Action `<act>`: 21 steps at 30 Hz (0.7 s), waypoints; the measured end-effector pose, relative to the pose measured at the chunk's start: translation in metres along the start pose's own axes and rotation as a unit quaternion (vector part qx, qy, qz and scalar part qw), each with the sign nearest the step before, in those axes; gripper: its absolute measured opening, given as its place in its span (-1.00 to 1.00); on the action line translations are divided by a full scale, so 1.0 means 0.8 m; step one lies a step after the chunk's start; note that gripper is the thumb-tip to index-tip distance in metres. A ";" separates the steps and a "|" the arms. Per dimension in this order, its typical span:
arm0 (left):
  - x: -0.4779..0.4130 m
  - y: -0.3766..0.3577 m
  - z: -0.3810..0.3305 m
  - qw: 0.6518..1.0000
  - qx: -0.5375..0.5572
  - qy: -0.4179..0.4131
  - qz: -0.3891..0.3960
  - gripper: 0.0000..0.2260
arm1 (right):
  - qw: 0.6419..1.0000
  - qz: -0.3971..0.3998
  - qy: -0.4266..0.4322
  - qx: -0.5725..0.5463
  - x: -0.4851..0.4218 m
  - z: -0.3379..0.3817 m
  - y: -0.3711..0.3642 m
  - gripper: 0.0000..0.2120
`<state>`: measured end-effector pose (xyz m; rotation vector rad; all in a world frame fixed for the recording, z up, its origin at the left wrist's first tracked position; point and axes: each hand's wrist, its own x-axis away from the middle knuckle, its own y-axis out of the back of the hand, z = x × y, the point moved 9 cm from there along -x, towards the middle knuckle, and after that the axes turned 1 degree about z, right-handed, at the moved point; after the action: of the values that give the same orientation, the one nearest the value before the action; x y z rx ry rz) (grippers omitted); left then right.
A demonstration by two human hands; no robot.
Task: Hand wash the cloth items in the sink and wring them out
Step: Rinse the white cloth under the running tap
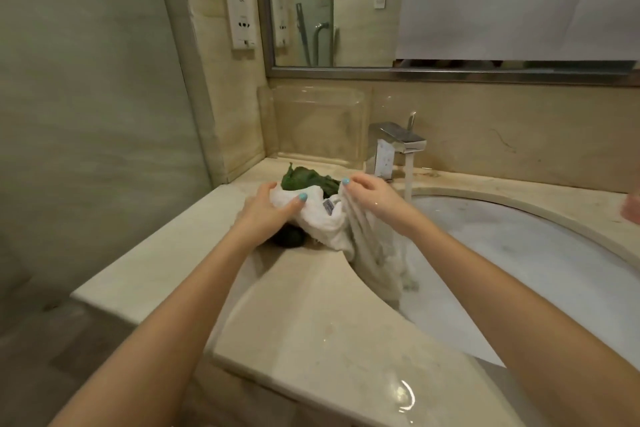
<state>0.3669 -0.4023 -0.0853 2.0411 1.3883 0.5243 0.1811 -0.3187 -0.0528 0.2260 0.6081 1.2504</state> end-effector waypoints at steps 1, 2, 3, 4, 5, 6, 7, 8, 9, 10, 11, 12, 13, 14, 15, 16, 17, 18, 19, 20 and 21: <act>-0.001 -0.008 0.001 1.000 0.014 -0.003 0.017 0.00 | 1.000 0.010 -0.020 0.001 -0.004 -0.008 -0.010 -0.74; -0.004 -0.016 0.000 0.999 0.019 -0.010 0.027 0.05 | 0.999 0.015 -0.039 0.005 -0.010 -0.015 -0.018 -0.73; -0.008 -0.023 -0.003 0.999 0.024 -0.015 0.035 0.07 | 0.998 0.020 -0.053 0.012 -0.016 -0.018 -0.024 -0.71; -0.012 -0.030 -0.008 0.998 0.039 -0.021 0.044 0.09 | 0.997 0.025 -0.065 0.024 -0.021 -0.020 -0.028 -0.69; -0.018 -0.036 -0.013 0.996 0.065 -0.025 0.053 0.11 | 0.996 0.025 -0.076 0.029 -0.023 -0.021 -0.030 -0.69; -0.023 -0.041 -0.020 0.993 0.095 -0.036 0.062 0.12 | 0.996 0.018 -0.085 0.023 -0.024 -0.020 -0.031 -0.70; -0.029 -0.044 -0.026 0.989 0.124 -0.045 0.067 0.12 | 0.996 0.004 -0.091 0.007 -0.022 -0.019 -0.031 -0.71; -0.032 -0.044 -0.033 0.985 0.145 -0.058 0.070 0.09 | 0.995 -0.015 -0.095 -0.014 -0.017 -0.020 -0.030 -0.72; -0.034 -0.046 -0.037 0.982 0.159 -0.069 0.071 0.04 | 0.994 -0.032 -0.099 -0.036 -0.011 -0.023 -0.029 -0.74; -0.030 -0.048 -0.042 0.979 0.173 -0.082 0.066 -0.04 | 0.992 -0.042 -0.108 -0.056 -0.003 -0.028 -0.028 -0.77; -0.024 -0.050 -0.044 0.975 0.193 -0.094 0.056 -0.14 | 0.989 -0.048 -0.121 -0.075 0.006 -0.034 -0.025 -0.81; -0.016 -0.054 -0.048 0.969 0.216 -0.108 0.045 -0.22 | 0.986 -0.050 -0.134 -0.085 0.014 -0.038 -0.020 -0.82; -0.006 -0.059 -0.053 0.962 0.241 -0.122 0.032 -0.28 | 0.984 -0.054 -0.144 -0.088 0.021 -0.040 -0.010 -0.81; 0.005 -0.064 -0.062 0.954 0.265 -0.141 0.022 -0.32 | 0.983 -0.065 -0.150 -0.082 0.027 -0.038 0.004 -0.79; 0.014 -0.069 -0.075 0.945 0.287 -0.159 0.013 -0.35 | 0.982 -0.082 -0.151 -0.074 0.031 -0.033 0.024 -0.77; 0.023 -0.072 -0.094 0.937 0.300 -0.182 0.005 -0.38 | 0.982 -0.100 -0.148 -0.069 0.035 -0.026 0.045 -0.75; 0.031 -0.074 -0.118 0.931 0.302 -0.205 -0.003 -0.40 | 0.981 -0.117 -0.141 -0.069 0.039 -0.018 0.068 -0.74; 0.038 -0.075 -0.144 0.926 0.300 -0.229 -0.009 -0.40 | 0.979 -0.134 -0.134 -0.069 0.045 -0.009 0.093 -0.74; 0.042 -0.077 -0.171 0.921 0.299 -0.250 -0.011 -0.40 | 0.978 -0.153 -0.128 -0.064 0.050 -0.002 0.119 -0.75; 0.045 -0.080 -0.197 0.917 0.297 -0.268 -0.011 -0.41 | 0.976 -0.171 -0.124 -0.057 0.056 0.005 0.145 -0.74; 0.046 -0.083 -0.220 0.914 0.295 -0.279 -0.011 -0.40 | 0.974 -0.187 -0.120 -0.051 0.061 0.012 0.170 -0.73</act>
<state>0.2250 -0.3042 -0.0010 2.3589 1.2880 -0.5361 0.0841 -0.2280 0.0055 0.1643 0.3539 0.8713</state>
